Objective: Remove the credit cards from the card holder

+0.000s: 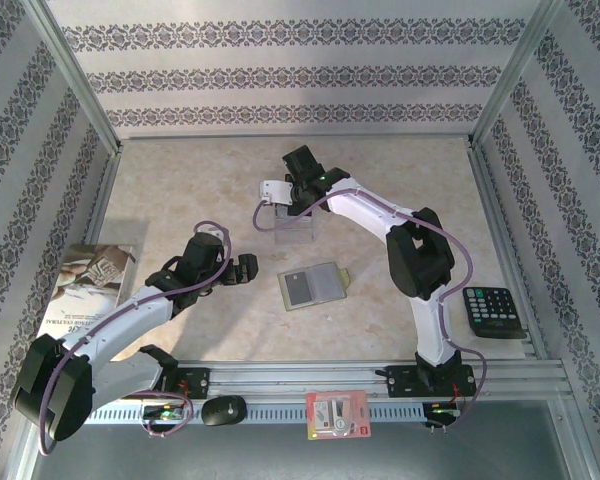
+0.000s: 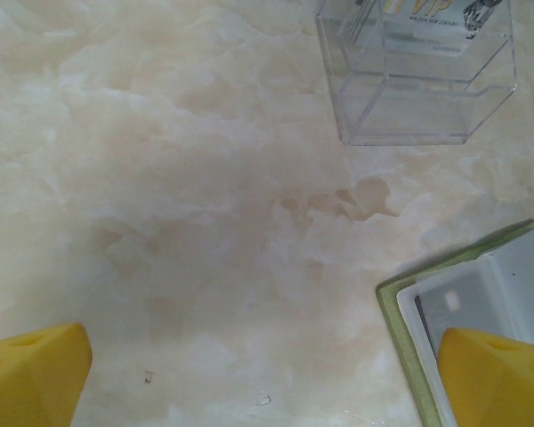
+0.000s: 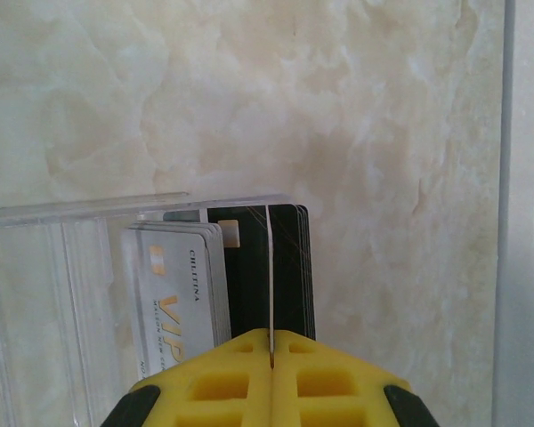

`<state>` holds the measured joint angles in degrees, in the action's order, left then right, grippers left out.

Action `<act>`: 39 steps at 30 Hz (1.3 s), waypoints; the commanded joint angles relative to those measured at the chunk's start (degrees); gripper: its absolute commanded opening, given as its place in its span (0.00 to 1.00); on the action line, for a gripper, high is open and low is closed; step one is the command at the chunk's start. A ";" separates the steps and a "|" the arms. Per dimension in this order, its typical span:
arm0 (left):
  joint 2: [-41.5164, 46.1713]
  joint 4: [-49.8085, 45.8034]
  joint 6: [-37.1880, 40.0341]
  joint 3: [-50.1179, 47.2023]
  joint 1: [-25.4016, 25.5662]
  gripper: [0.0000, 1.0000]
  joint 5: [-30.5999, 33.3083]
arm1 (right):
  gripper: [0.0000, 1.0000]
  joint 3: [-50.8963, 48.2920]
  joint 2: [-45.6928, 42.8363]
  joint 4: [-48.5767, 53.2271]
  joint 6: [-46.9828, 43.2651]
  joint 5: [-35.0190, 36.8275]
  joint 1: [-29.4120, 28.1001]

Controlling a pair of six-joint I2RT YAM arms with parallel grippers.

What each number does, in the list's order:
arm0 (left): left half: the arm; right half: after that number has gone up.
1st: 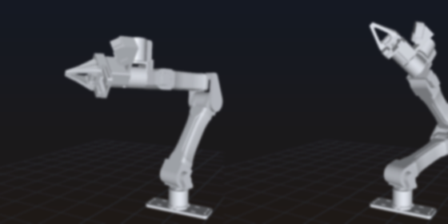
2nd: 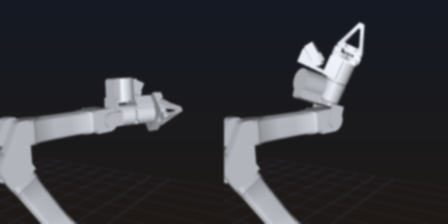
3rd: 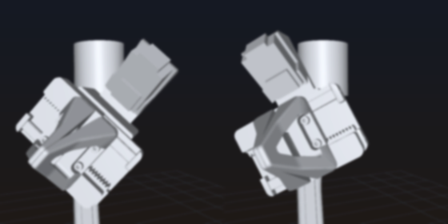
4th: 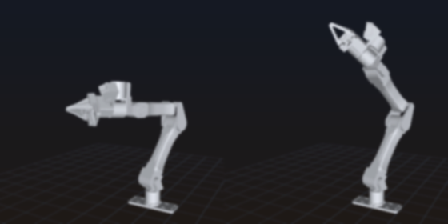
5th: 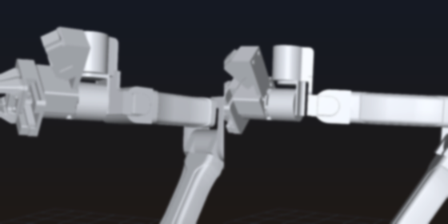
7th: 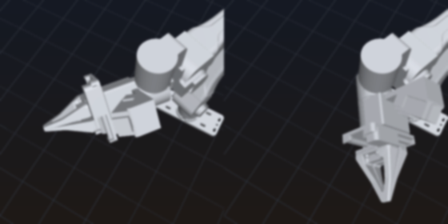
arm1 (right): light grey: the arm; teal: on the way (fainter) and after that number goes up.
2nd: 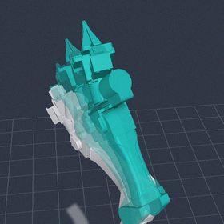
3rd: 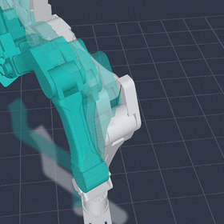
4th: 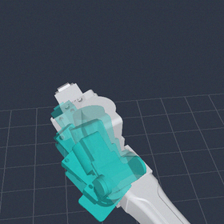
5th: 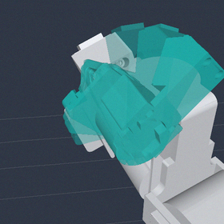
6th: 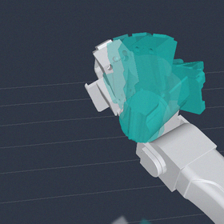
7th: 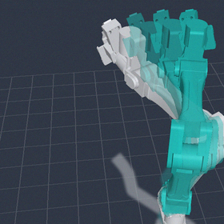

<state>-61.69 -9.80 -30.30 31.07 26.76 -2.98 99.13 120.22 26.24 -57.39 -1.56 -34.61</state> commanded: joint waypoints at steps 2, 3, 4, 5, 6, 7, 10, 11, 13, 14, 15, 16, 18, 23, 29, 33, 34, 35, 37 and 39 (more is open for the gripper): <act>-0.61 1.87 0.53 -0.04 -1.14 1.00 -0.94 | 0.00 0.54 1.15 -0.49 -0.14 -1.16 0.42; -0.77 1.65 0.68 0.16 -1.18 1.00 -0.99 | 0.00 0.54 1.27 -0.51 -0.10 -1.16 0.43; -1.01 1.45 0.81 0.27 -1.26 1.00 -1.12 | 0.00 0.54 1.39 -0.54 -0.10 -1.12 0.43; -1.06 1.41 0.88 0.41 -1.27 1.00 -1.22 | 0.00 0.46 1.42 -0.50 -0.06 -1.16 0.48; -1.22 1.41 0.95 0.50 -1.29 1.00 -1.20 | 0.00 0.45 1.45 -0.50 -0.08 -1.25 0.48; -1.18 1.62 0.93 0.41 -1.34 1.00 -1.29 | 0.00 0.45 1.50 -0.49 0.04 -1.26 0.42; -1.32 2.13 0.69 0.18 -1.41 1.00 -1.49 | 0.00 0.45 1.68 -0.70 0.26 -1.21 0.51; -1.37 2.24 0.69 0.15 -1.45 1.00 -1.60 | 0.00 0.44 1.77 -0.84 0.27 -1.16 0.55; -1.38 2.24 0.56 0.15 -1.58 1.00 -1.79 | 0.00 0.51 1.93 -1.13 0.51 -1.01 0.52; -1.34 2.24 0.56 0.11 -1.60 1.00 -1.92 | 0.03 0.52 1.96 -1.43 0.62 -0.98 0.59; -1.31 2.18 0.58 0.06 -1.63 1.00 -2.01 | 0.07 0.45 2.03 -1.83 0.71 -0.78 0.66; -1.33 2.10 0.52 -0.02 -1.71 1.00 -2.15 | 0.10 0.28 2.03 -2.50 0.87 -0.42 0.62; -1.24 2.12 0.51 -0.12 -1.72 1.00 -2.25 | 0.15 0.03 2.03 -3.69 1.12 0.22 0.71; -1.04 2.13 0.27 -0.17 -1.94 1.00 -2.40 | 0.22 -0.17 1.69 -7.09 2.35 1.86 0.86; -0.70 2.56 -0.09 -0.43 -1.95 1.00 -2.49 | 0.25 -1.05 0.12 -11.22 6.35 1.29 1.26; 1.32 4.11 -1.13 -1.35 -1.98 1.00 -1.63 | 0.28 -3.91 -4.30 -17.10 14.86 -0.59 1.29; 1.84 4.45 -1.69 -1.54 -1.99 1.00 -1.09 | 0.28 -4.39 -5.52 -17.57 17.93 -1.59 1.43; 2.73 4.81 -2.38 -1.93 -2.08 1.00 -0.40 | 0.29 -4.95 -6.91 -18.07 21.94 -2.76 1.56; 4.36 6.37 -3.84 -3.12 -2.29 1.00 0.71 | 0.31 -6.50 -9.60 -18.74 30.00 -3.43 1.52; 6.37 9.68 -5.25 -5.14 -2.53 1.00 0.46 | 0.34 -9.83 -12.91 -20.22 39.95 -5.75 1.56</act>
<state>-57.67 -5.34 -32.71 27.92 25.26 -3.81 91.74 113.78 10.35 -34.17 -3.51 -33.50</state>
